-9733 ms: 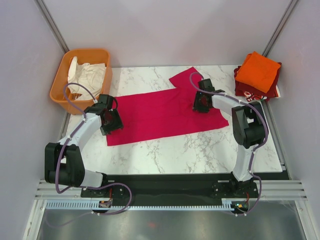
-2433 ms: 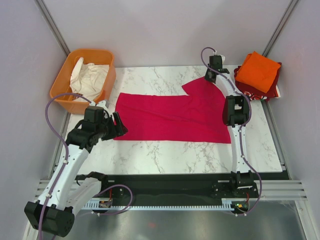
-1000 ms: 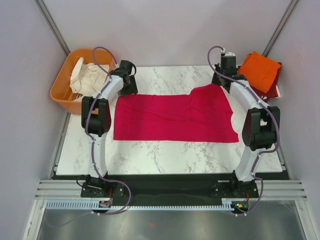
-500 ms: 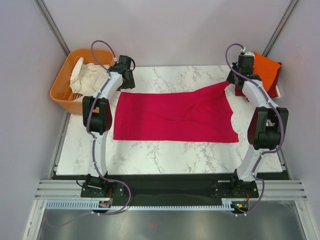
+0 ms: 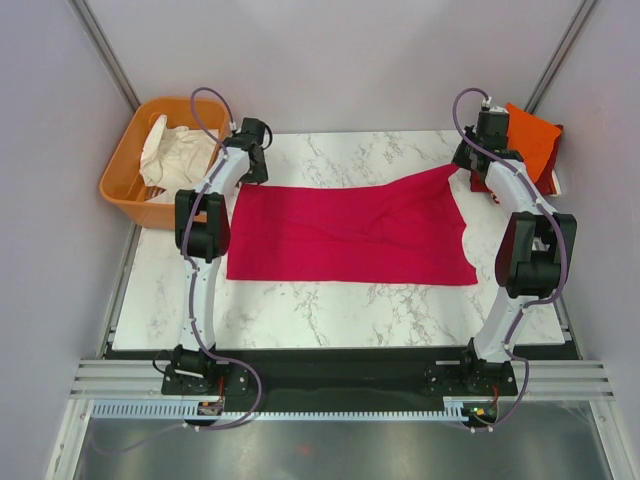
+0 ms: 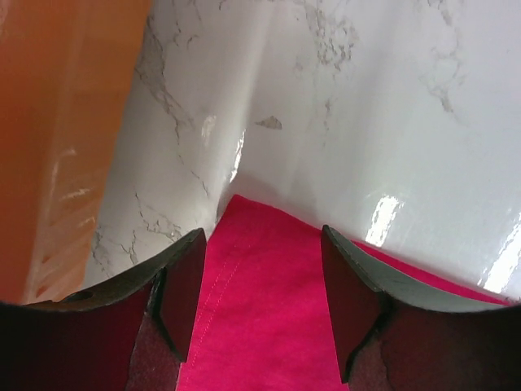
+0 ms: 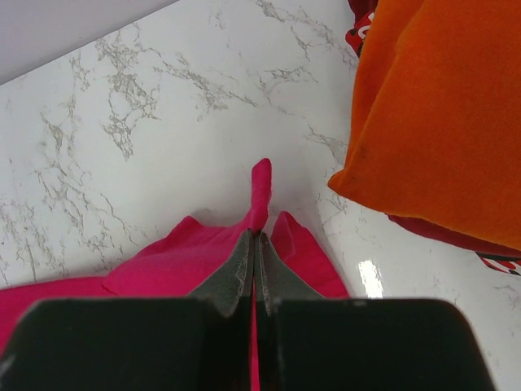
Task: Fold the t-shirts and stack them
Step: Fold the tshirt
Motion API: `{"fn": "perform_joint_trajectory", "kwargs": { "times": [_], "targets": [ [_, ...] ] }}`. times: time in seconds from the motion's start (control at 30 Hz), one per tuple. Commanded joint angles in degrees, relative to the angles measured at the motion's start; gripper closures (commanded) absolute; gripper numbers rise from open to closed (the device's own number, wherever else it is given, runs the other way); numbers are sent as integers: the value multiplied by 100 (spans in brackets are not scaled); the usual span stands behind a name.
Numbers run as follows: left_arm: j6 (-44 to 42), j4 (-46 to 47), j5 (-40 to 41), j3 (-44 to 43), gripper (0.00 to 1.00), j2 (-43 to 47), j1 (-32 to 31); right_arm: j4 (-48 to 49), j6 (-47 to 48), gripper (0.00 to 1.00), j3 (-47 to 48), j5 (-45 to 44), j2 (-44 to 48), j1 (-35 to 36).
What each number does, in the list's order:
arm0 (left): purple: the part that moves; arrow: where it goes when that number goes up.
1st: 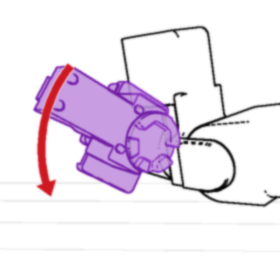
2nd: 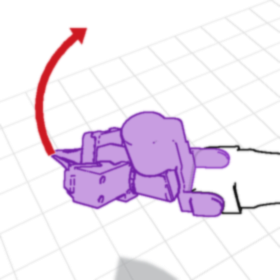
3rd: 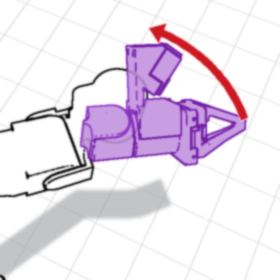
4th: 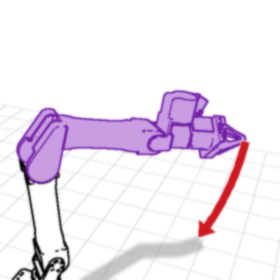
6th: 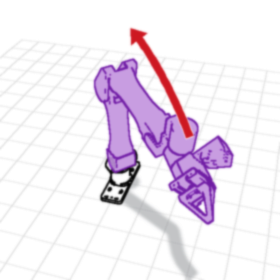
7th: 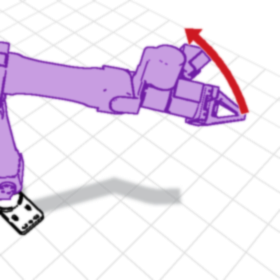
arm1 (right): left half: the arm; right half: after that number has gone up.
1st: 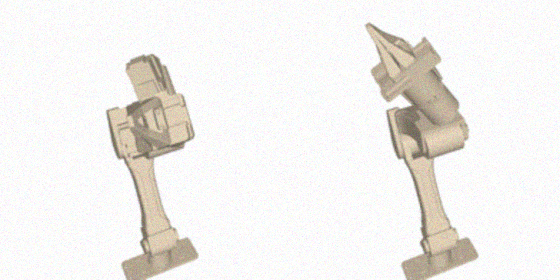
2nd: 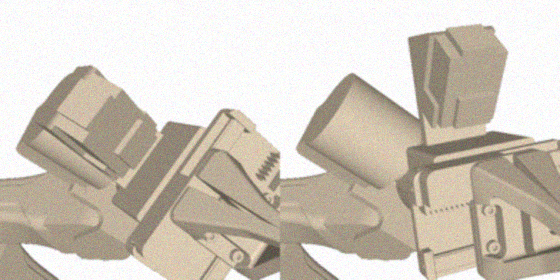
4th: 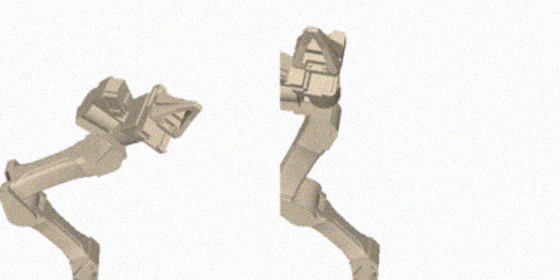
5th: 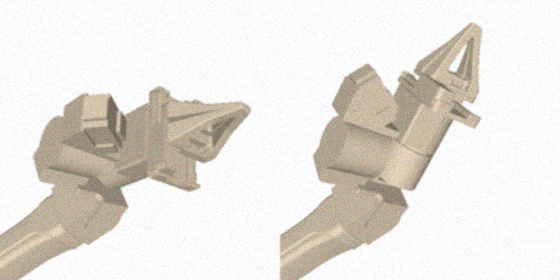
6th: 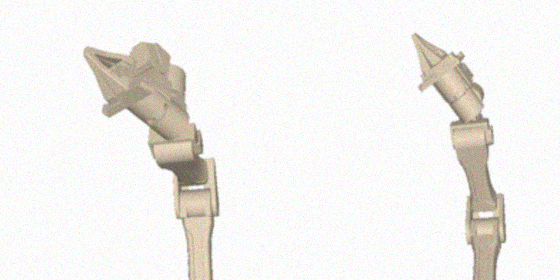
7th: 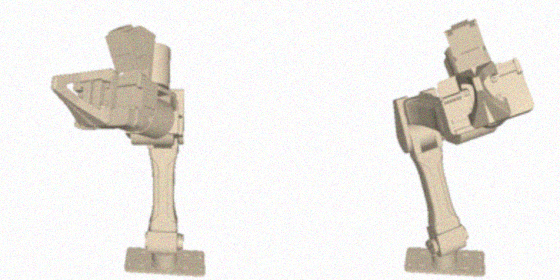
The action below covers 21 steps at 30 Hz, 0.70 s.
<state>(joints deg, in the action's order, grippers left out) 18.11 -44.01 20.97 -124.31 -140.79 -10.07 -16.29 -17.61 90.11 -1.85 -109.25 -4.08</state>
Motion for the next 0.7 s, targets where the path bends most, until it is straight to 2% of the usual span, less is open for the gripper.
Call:
{"fn": "perform_joint_trajectory", "kwargs": {
  "times": [0.0, 0.3, 0.4, 0.43, 0.5, 0.53, 0.6, 0.63, 0.67],
  "targets": [
    [-202, -20, 153, -348, 34, -185, 127, 197, -67, 100, 25, 79, 62, -14],
    [-238, -169, -251, -462, 37, -308, 242, 197, -77, 100, 7, 141, 27, -14],
    [-281, -196, -436, -462, 44, -317, 242, 206, -103, 100, 7, 150, 9, -14],
    [-282, -196, -506, -462, 51, -326, 242, 197, -103, 100, 16, 150, 0, -14],
    [-282, -196, -559, -462, 57, -317, 251, 188, -120, 100, 16, 158, -8, -14],
    [-282, -187, -585, -471, 66, -335, 242, 197, -112, 100, 16, 167, -8, -14],
    [-290, -196, -647, -471, 75, -344, 242, 197, -129, 100, 7, 176, -17, -14],
    [-273, -196, -664, -463, 90, -318, 251, 197, -129, 100, 16, 176, -17, -14],
    [-281, -196, -691, -462, 95, -317, 242, 188, -129, 100, 16, 176, -26, -14]
  ]
}}
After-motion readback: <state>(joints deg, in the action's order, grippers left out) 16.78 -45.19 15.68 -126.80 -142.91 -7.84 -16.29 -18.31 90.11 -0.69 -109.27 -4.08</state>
